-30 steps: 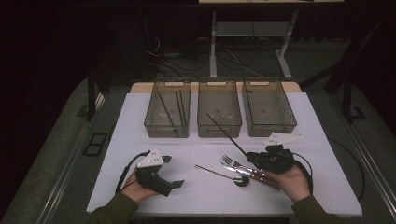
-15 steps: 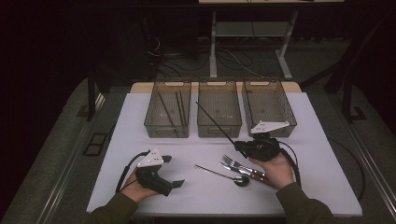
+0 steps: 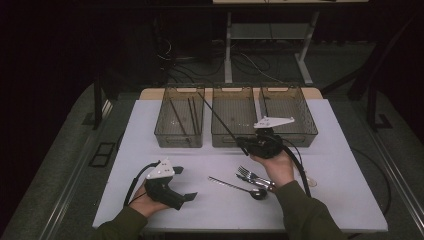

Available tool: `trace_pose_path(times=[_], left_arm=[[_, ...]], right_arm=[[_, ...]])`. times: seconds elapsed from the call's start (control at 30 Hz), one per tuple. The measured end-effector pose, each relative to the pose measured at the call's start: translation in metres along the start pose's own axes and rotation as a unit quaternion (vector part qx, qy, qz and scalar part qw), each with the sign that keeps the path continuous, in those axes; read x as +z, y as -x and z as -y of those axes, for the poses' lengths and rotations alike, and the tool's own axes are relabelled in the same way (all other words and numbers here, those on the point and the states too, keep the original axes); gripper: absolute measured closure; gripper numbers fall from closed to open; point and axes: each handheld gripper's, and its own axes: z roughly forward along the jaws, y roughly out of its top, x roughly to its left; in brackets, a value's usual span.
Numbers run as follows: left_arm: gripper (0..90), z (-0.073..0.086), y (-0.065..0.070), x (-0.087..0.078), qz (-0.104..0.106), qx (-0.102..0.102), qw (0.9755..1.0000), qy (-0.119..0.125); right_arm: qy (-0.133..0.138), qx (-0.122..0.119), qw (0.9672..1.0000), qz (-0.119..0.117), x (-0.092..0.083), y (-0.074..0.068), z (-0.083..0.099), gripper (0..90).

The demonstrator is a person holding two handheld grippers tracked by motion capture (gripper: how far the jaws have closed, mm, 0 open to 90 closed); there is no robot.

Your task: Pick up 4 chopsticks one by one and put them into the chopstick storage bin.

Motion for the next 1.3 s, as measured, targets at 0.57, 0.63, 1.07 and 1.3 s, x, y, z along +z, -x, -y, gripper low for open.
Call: trace_pose_path(times=[0.57,0.63,1.07,1.3], left_arm=[[0.0,-0.001,0.000,0.000,0.003,0.001,1.0000,0.003],[0.0,-0.001,0.000,0.000,0.004,0.001,1.0000,0.004],[0.0,-0.001,0.000,0.000,0.003,0.007,1.0000,0.001],[0.2,-0.002,0.001,0.000,0.003,0.007,1.0000,0.001]], right_arm=[[-0.005,0.003,1.0000,0.005,0.059,-0.017,-0.046,85.0],[-0.005,0.006,1.0000,0.005,0.065,-0.019,-0.052,85.0],[-0.003,0.026,0.9993,0.025,0.108,-0.025,-0.082,84.9],[-0.019,0.032,0.9987,0.035,0.134,-0.031,-0.089,84.9]])
